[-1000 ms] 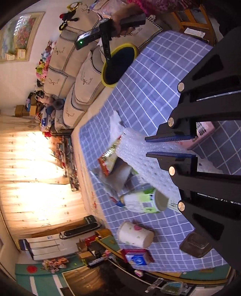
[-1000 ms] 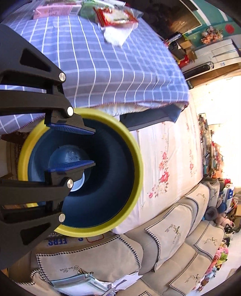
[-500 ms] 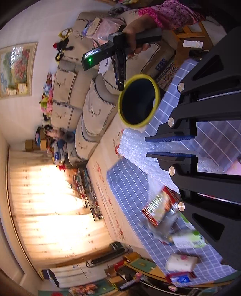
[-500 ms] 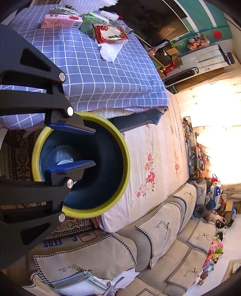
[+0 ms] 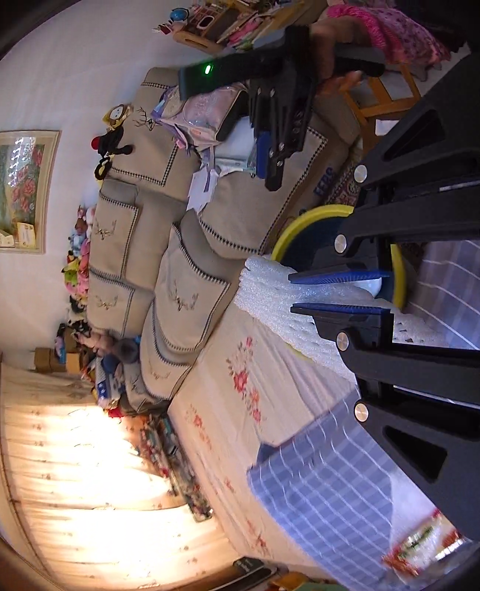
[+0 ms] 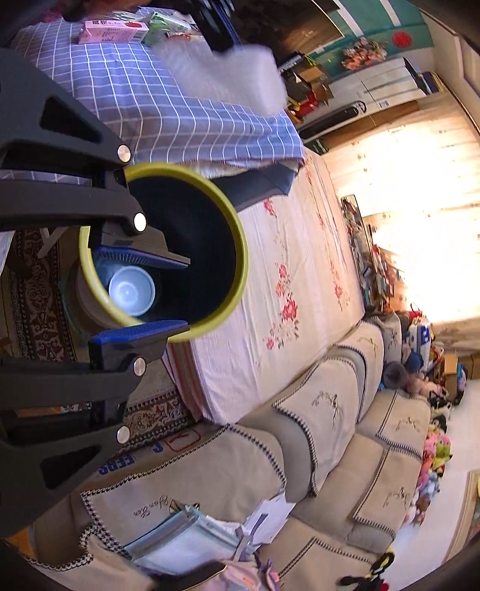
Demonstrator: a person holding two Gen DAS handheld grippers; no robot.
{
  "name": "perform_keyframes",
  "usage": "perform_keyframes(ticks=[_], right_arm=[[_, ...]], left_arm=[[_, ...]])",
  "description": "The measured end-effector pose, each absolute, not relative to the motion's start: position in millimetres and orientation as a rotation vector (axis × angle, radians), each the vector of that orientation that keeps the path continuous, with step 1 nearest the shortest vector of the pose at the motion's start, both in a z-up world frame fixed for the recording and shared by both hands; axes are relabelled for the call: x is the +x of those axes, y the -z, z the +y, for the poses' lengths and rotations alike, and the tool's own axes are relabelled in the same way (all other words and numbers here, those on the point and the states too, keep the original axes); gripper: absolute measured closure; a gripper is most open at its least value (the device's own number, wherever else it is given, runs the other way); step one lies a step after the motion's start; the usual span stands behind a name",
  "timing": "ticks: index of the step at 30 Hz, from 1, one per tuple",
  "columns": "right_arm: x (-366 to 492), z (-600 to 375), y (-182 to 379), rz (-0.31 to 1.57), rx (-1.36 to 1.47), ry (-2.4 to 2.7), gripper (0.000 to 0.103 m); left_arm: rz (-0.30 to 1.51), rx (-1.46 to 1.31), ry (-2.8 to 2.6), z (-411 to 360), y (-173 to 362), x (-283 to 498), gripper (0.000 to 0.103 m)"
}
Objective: Collect trash
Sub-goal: 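Carry the foam net over the yellow bin and open the left gripper, then return the left tool to the table and grasp the pink milk carton with the right gripper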
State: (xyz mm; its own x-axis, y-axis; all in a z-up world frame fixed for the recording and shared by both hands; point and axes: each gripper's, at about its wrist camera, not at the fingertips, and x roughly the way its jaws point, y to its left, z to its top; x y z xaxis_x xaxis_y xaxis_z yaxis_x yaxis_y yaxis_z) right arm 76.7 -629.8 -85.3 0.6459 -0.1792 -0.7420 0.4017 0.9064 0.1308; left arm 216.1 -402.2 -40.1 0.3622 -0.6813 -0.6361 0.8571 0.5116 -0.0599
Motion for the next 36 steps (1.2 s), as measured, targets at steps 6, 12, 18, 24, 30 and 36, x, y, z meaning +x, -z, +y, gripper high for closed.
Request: perform_keyframes(ticks=[6,12,18,24,30,36], right_arm=[[66.4,-644.4,87.1,0.815,0.307,0.368,0.075],[57.3,-648.4,90.3,0.818,0.322,0.381,0.073],[54.8,-640.7,87.7,0.814,0.32,0.37,0.068],[54.7,-626.1,90.3,0.815,0.312,0.337,0.067],[68.9,-580.0,100.9,0.827,0.288,0.269,0.063],[93.1,-486.4,109.0,0.839,0.233,0.087,0.061]], left_arm=[[0.734,0.3,1.051,-465.5,80.5,238.5,0.091],[0.822,0.305,1.026,-502.2,126.8,256.5,0.083],[0.863,0.298,0.965,-506.7,148.2,262.2,0.05],[0.743,0.223,0.902,-434.4,84.0,234.2,0.021],[0.638,0.112,0.773,-315.4,23.0,197.5,0.01],[0.578,0.075,0.552,-194.7,7.4,165.5,0.006]])
